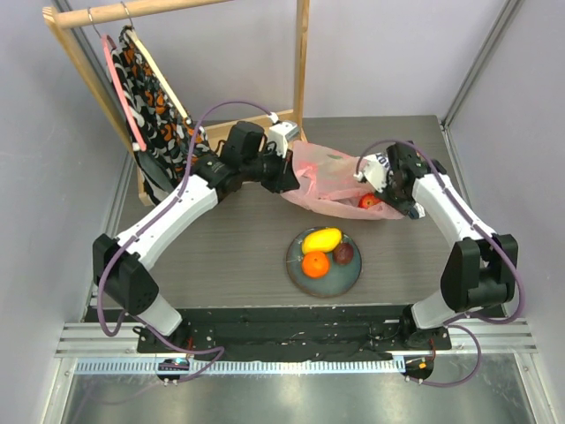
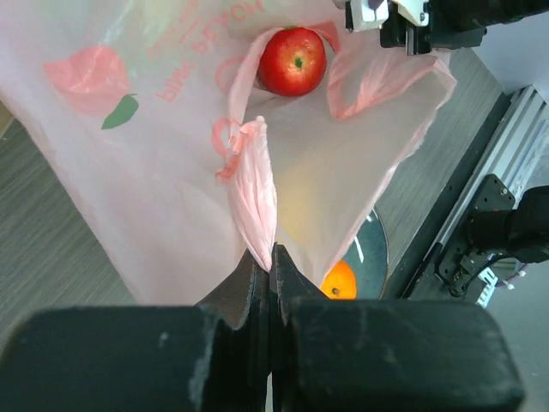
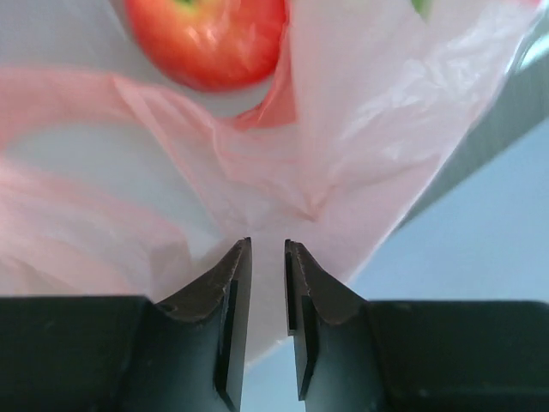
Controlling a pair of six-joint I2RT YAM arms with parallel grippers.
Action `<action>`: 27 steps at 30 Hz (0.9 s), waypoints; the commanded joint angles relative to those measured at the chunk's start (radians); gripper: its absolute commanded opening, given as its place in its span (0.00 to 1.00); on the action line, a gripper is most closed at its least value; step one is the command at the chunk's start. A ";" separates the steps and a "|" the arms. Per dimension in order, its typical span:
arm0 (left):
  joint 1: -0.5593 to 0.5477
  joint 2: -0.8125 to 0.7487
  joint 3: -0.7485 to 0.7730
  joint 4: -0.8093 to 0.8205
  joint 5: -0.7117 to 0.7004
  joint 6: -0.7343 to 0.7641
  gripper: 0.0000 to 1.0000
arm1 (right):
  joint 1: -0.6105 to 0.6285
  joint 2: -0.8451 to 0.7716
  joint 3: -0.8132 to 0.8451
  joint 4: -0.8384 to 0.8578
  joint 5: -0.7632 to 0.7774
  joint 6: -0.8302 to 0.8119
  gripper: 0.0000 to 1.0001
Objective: Take the fake fruits out of the plastic bag
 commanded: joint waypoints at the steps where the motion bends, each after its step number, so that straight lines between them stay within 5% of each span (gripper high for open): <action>1: 0.002 -0.021 0.007 0.015 0.067 -0.011 0.00 | -0.062 -0.019 -0.104 0.015 0.174 -0.008 0.29; 7: -0.020 -0.026 0.102 0.030 0.091 -0.026 0.00 | -0.111 -0.048 -0.021 0.012 0.197 0.072 0.22; 11: -0.020 0.033 0.312 0.012 0.084 0.012 0.00 | -0.113 -0.051 0.240 -0.053 -0.006 0.194 0.22; 12: -0.020 0.046 0.352 0.007 0.081 0.024 0.00 | -0.113 -0.042 0.288 -0.075 -0.075 0.217 0.25; 13: -0.020 0.075 0.388 0.006 0.079 0.029 0.00 | -0.113 -0.031 0.331 -0.098 -0.238 0.256 0.40; 15: -0.020 0.102 0.464 0.009 0.081 0.040 0.00 | -0.104 0.013 0.393 -0.110 -0.301 0.317 0.57; 17: -0.020 0.128 0.503 0.011 0.091 0.052 0.00 | -0.084 0.058 0.424 -0.118 -0.350 0.388 0.64; 27: -0.020 0.096 0.379 -0.009 0.085 0.083 0.00 | 0.016 0.173 0.410 -0.187 -0.634 0.330 0.42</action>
